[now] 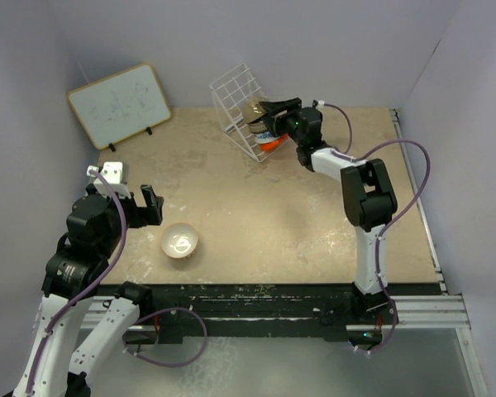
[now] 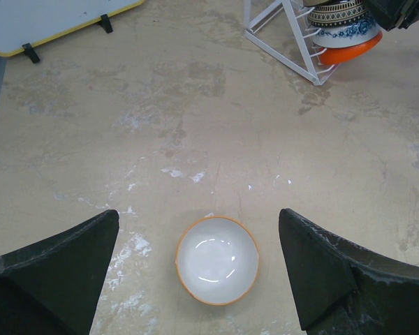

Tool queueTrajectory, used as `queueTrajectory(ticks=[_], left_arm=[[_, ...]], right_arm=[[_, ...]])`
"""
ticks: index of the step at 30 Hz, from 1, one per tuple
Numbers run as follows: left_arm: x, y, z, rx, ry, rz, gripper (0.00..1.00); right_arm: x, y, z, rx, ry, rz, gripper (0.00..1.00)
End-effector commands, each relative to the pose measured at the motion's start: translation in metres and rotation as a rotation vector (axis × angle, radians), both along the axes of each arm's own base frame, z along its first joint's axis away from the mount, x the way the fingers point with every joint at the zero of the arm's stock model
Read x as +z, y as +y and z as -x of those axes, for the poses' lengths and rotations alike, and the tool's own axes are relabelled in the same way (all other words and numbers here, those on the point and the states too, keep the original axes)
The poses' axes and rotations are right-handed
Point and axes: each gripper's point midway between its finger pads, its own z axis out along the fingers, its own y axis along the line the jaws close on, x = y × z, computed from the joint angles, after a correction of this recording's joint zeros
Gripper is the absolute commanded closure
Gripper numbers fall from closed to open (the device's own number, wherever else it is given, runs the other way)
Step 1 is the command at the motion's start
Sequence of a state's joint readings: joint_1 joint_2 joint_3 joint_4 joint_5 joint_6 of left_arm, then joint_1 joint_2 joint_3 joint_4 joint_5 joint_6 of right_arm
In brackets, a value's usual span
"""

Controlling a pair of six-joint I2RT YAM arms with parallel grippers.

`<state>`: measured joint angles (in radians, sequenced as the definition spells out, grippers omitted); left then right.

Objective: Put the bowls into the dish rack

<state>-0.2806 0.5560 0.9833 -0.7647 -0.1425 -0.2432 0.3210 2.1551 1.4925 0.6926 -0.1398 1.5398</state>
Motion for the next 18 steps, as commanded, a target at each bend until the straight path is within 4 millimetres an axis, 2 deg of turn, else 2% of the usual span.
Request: queueTrajectory(ticks=[1, 18], left_arm=[[0.011, 0.001, -0.004, 0.017, -0.050, 0.020, 0.01], [0.010, 0.001, -0.004, 0.017, -0.050, 0.020, 0.01]], right_arm=[[0.013, -0.013, 0.005, -0.036, -0.015, 0.038, 0.38], [0.011, -0.023, 0.025, -0.028, -0.017, 0.058, 0.38]])
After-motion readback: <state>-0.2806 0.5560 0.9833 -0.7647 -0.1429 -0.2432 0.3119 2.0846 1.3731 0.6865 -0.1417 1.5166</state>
